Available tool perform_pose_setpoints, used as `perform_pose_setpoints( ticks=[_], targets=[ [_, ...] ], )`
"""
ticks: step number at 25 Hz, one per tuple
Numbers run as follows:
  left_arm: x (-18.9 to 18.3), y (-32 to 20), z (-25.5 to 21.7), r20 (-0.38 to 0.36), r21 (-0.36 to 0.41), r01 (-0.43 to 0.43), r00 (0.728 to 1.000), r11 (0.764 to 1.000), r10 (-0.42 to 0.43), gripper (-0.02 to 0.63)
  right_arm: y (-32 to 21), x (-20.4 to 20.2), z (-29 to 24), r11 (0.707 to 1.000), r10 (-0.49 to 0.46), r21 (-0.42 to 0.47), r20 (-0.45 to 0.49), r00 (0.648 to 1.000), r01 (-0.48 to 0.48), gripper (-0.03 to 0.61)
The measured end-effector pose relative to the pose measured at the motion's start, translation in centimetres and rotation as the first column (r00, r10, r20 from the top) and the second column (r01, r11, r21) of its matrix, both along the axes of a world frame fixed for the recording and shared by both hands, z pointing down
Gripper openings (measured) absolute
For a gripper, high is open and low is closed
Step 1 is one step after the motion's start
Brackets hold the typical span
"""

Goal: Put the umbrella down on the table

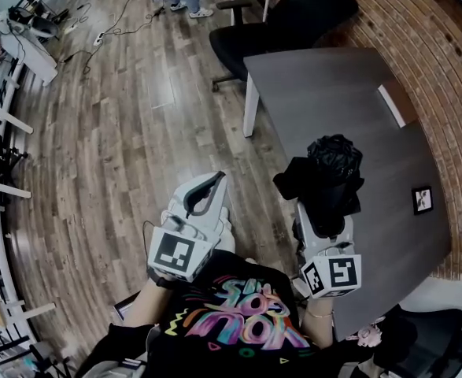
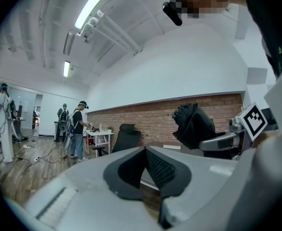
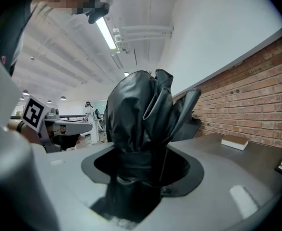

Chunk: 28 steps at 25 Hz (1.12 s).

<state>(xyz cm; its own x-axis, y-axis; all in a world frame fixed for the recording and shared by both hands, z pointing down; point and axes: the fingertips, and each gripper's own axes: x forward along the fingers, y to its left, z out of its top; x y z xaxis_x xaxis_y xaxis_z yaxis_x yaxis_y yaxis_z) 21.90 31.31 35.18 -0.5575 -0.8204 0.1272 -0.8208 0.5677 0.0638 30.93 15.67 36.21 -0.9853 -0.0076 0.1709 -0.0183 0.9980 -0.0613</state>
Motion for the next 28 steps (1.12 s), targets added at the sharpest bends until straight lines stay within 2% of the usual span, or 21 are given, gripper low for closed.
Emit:
perform_pose_setpoints(
  ticks=[8,12,20,28],
  targets=[
    [-12.2,-1.4,0.3,-0.001,-0.008,-0.045,0.999,0.999,0.045,0.000,-0.8,-11.1,0.2,0.999,0.031,0.023,-0.011,0.999,-0.031,0.249],
    [-16.4,-2.9,0.2,0.001,-0.015,-0.083,0.997,0.996,0.083,0.000,-2.0,-14.3,0.2,0.997,0.077,0.027,-0.035,0.996,-0.076,0.250],
    [-19.1,-2.7,0.8,-0.013,0.006,-0.152,0.988,0.988,0.152,0.000,-2.3,-15.2,0.6,0.982,0.188,0.037,-0.067,0.980,-0.185,0.250],
    [-20.4,-1.1,2.4,-0.004,-0.005,-0.143,0.990,0.990,0.143,0.000,-3.3,-15.3,2.7,0.972,0.233,-0.004,-0.099,0.968,-0.234,0.250]
  ],
)
